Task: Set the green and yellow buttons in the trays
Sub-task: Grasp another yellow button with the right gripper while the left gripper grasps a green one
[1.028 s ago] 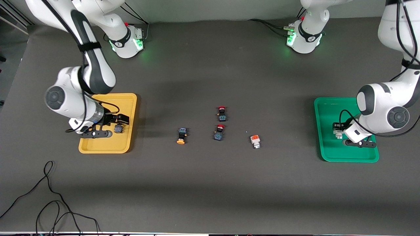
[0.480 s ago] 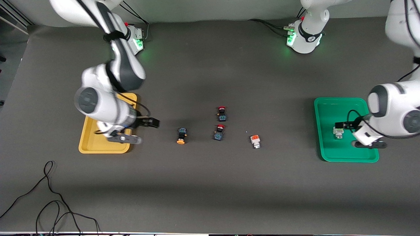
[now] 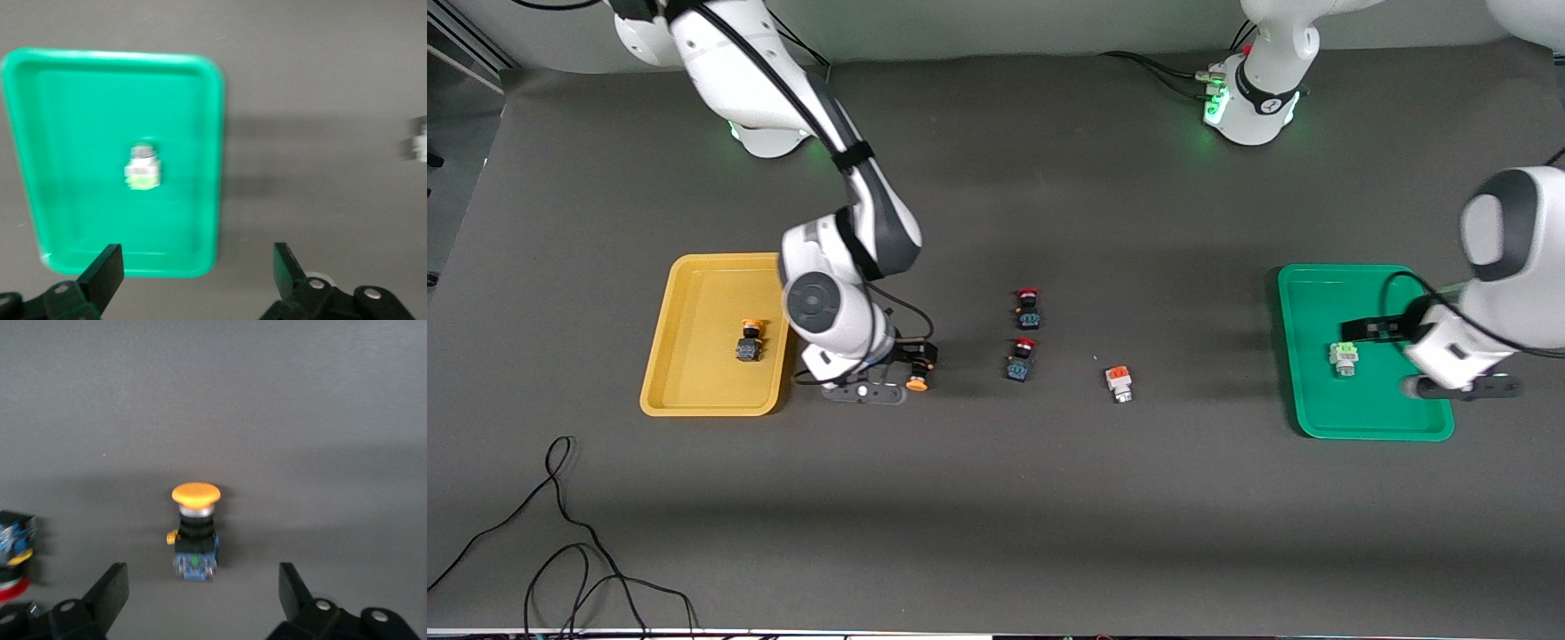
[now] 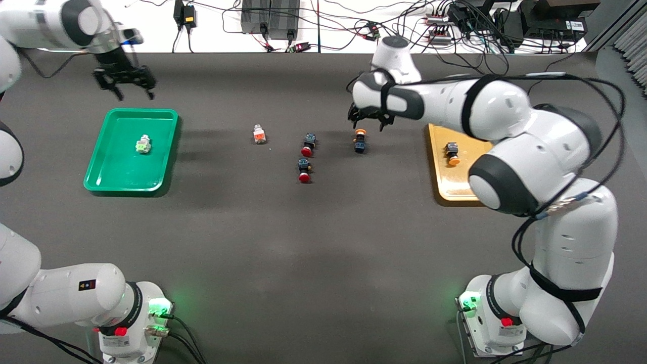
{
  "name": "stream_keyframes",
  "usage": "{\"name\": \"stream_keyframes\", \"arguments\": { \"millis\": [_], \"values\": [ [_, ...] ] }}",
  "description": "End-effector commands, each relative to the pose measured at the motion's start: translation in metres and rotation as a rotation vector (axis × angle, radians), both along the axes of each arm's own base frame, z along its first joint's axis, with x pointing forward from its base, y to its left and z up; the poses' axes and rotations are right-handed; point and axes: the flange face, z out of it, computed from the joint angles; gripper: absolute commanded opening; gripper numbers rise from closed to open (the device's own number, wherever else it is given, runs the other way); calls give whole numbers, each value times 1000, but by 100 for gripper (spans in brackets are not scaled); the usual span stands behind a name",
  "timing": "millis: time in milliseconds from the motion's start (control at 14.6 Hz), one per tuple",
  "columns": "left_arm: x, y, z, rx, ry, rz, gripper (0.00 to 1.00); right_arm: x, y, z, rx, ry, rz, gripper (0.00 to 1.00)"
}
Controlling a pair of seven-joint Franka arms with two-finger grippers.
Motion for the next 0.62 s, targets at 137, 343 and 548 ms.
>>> {"name": "stream_keyframes", "arguments": {
  "millis": [137, 343, 548],
  "values": [
    [-7, -143, -33, 19, -25, 6, 100, -2, 21, -48, -5, -43, -11, 100],
    [-15, -206, -54, 13, -52, 73, 100, -4, 24, -65, -8, -63, -21, 93],
    [-24, -252, -90, 20, -53, 235, 100, -3, 23, -63, -1, -57, -37, 0]
  ]
}}
